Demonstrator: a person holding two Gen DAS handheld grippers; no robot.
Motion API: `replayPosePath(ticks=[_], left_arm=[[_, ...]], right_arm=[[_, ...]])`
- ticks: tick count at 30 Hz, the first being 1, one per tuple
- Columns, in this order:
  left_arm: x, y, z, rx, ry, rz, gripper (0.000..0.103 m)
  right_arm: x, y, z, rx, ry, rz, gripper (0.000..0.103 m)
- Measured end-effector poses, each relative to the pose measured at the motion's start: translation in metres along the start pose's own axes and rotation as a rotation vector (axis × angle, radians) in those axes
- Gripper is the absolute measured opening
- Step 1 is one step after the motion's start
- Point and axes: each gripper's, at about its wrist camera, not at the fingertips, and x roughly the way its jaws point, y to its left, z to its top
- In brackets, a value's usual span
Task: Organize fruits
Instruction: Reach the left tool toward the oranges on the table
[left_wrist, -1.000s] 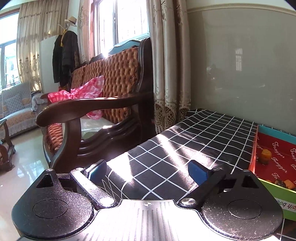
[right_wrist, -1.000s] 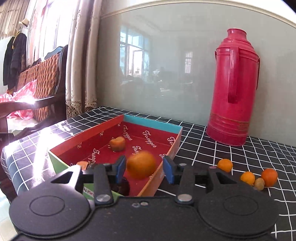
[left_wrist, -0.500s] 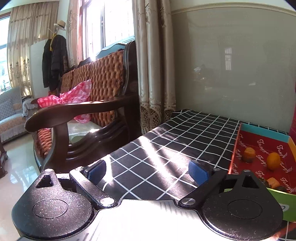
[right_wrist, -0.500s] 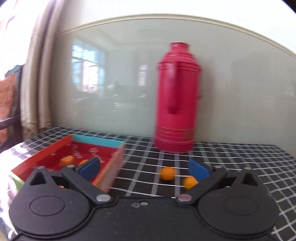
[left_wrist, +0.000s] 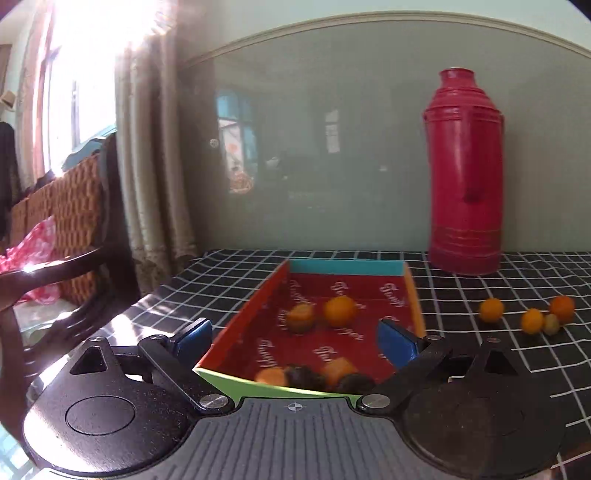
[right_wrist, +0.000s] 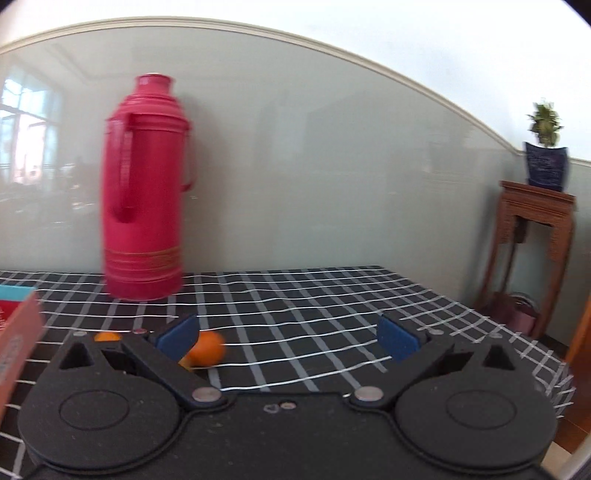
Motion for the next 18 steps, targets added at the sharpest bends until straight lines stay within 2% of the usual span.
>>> replayPosePath(ticks=[5, 10, 13, 15, 18], left_arm=[[0.003, -0.05, 0.006, 0.051, -0.006, -0.133, 0.095], [0.016, -0.1, 0.015, 0.112, 0.005, -0.235, 0.095], [0.028, -0.123, 0.016, 0.128, 0.024, -0.254, 0.094], [0.04, -0.135, 0.019, 0.128, 0.043, -0.256, 0.082], [0.063, -0.148, 0.022, 0.101, 0.102, -0.269, 0.077]], right_arm=[[0.008, -0.035, -0.005, 0.019, 0.014, -0.139, 0.097], [0.016, -0.062, -0.008, 0.056, 0.042, -0.162, 0.097], [0.019, -0.071, -0.009, 0.054, 0.031, -0.182, 0.097], [0.018, -0.077, -0.009, 0.059, 0.024, -0.186, 0.097], [0.019, -0.084, -0.01, 0.068, 0.027, -0.191, 0.097]])
